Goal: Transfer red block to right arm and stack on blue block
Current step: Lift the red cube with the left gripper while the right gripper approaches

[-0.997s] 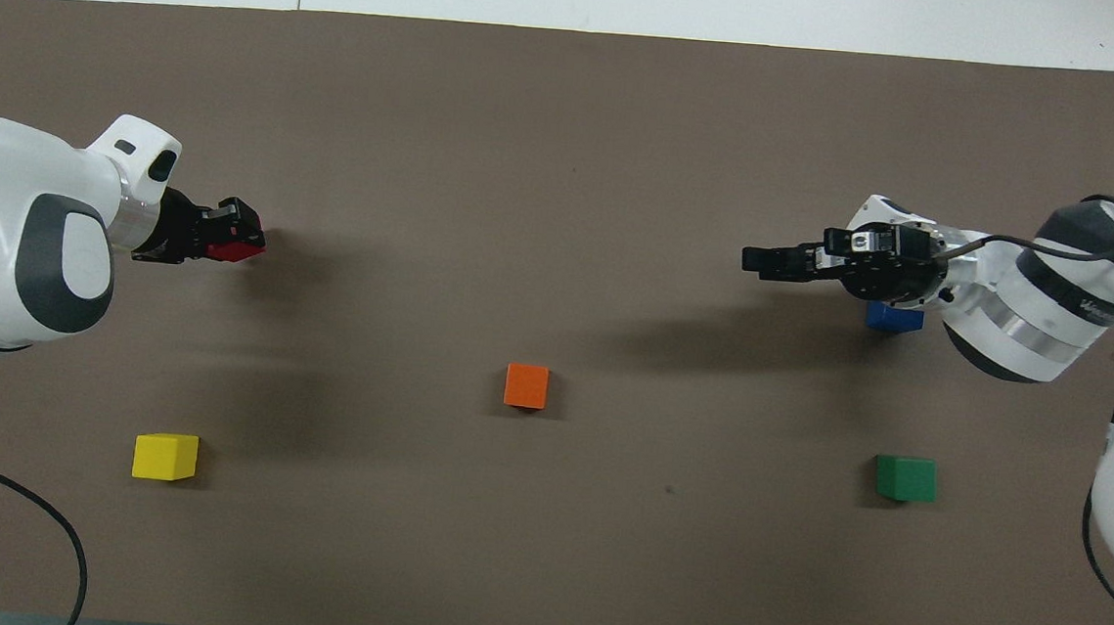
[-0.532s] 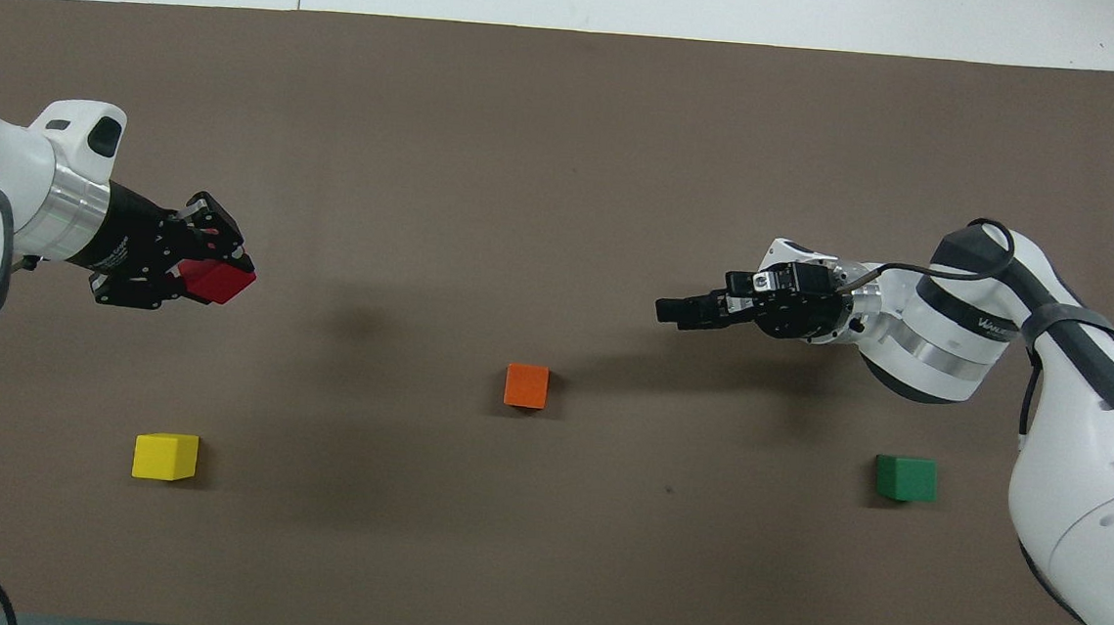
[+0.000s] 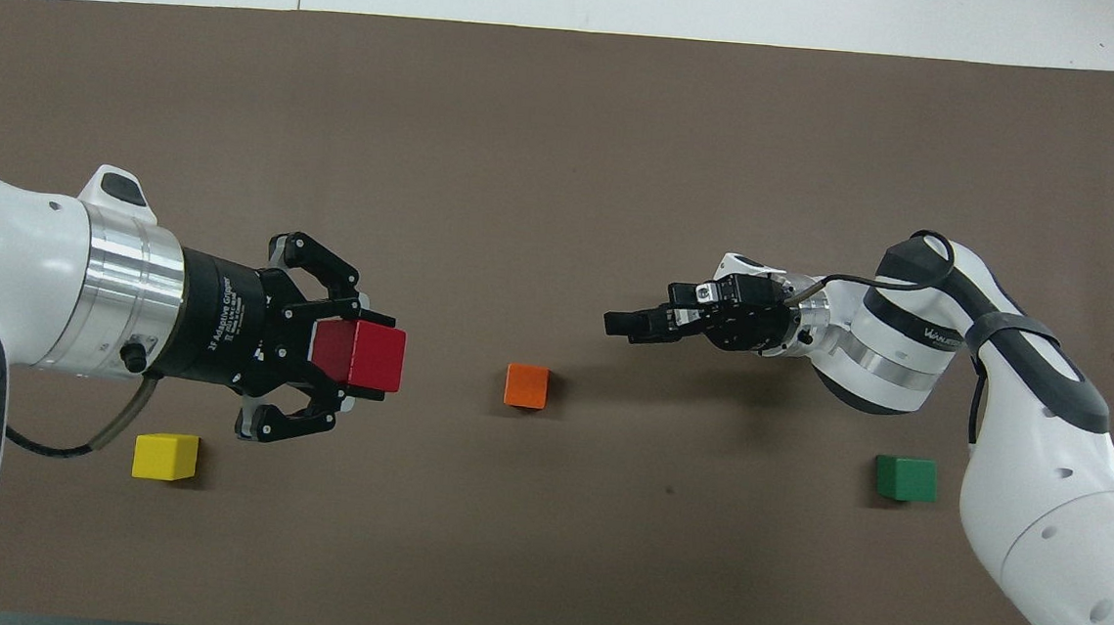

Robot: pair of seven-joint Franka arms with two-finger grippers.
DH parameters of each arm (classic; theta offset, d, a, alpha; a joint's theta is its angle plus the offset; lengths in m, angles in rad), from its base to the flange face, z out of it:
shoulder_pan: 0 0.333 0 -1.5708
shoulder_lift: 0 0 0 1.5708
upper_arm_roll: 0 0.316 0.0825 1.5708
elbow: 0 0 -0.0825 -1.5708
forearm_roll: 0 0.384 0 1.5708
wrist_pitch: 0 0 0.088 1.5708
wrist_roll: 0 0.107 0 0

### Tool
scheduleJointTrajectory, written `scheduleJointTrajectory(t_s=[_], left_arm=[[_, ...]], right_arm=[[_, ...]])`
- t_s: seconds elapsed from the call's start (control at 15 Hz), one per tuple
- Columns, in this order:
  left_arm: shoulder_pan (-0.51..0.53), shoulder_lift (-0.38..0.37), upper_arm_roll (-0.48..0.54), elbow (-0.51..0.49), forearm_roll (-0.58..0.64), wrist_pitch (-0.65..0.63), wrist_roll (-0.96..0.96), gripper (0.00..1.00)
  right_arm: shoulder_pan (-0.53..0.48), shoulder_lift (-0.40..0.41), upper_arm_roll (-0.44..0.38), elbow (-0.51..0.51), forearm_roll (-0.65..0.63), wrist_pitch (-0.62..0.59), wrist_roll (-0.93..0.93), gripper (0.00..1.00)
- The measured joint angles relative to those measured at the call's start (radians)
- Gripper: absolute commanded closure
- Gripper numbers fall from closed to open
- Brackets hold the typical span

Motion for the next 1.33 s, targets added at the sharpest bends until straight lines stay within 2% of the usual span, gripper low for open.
scheduleJointTrajectory(t_s=[0.2, 0.4, 0.73, 1.06, 1.33], left_arm=[[-0.058, 0.015, -0.026, -0.008, -0.010, 0.279, -0.311, 1.00], [-0.158, 0.057, -0.038, -0.029, -0.010, 0.488, -0.445, 1.00], [-0.196, 0.110, -0.038, -0.051, -0.010, 0.550, -0.454, 1.00], [-0.292, 0.158, -0.040, -0.087, -0.010, 0.711, -0.454, 1.00], [-0.300, 0.197, -0.039, -0.088, -0.010, 0.752, -0.429, 1.00]], right_arm=[[0.005, 0.000, 0.000, 0.000, 0.000, 0.020, 0.000, 0.00], [0.006, 0.000, 0.000, -0.002, 0.000, 0.026, 0.000, 0.00], [0.006, 0.000, 0.000, -0.004, 0.000, 0.042, 0.000, 0.00], [0.013, 0.000, 0.000, -0.005, 0.000, 0.057, 0.000, 0.00], [0.023, 0.000, 0.000, -0.005, 0.000, 0.067, 0.000, 0.00]])
